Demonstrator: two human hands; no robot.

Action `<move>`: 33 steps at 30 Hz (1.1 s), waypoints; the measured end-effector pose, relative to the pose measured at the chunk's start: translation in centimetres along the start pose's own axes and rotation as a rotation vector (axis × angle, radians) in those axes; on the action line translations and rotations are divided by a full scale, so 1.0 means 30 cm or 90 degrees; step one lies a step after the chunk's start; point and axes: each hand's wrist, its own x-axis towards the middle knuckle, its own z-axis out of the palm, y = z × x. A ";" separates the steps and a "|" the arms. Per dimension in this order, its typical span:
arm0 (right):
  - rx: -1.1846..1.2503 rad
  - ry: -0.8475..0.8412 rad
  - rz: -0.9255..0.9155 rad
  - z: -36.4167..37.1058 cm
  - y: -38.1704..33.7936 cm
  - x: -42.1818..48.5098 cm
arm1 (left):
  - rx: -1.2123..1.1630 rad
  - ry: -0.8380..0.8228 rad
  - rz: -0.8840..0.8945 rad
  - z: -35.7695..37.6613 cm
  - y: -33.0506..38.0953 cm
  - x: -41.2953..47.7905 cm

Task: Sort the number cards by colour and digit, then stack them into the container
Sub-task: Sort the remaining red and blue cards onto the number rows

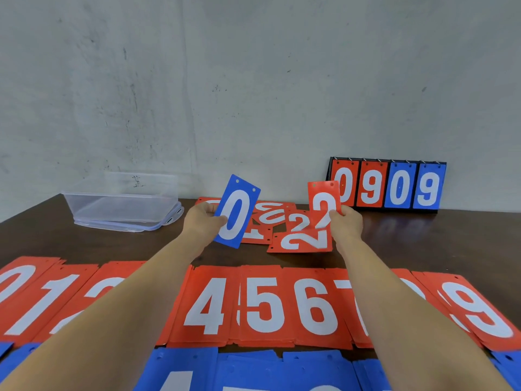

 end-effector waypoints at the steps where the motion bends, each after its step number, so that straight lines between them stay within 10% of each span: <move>1: 0.019 0.007 0.002 -0.004 0.000 0.002 | 0.001 -0.002 -0.001 0.005 0.003 -0.002; 16: 0.044 -0.019 -0.081 -0.032 -0.121 -0.153 | -0.076 -0.008 0.015 -0.117 0.026 -0.059; 33: 0.032 -0.056 -0.095 0.243 -0.259 -0.670 | -0.156 0.014 -0.032 -0.829 -0.204 -0.210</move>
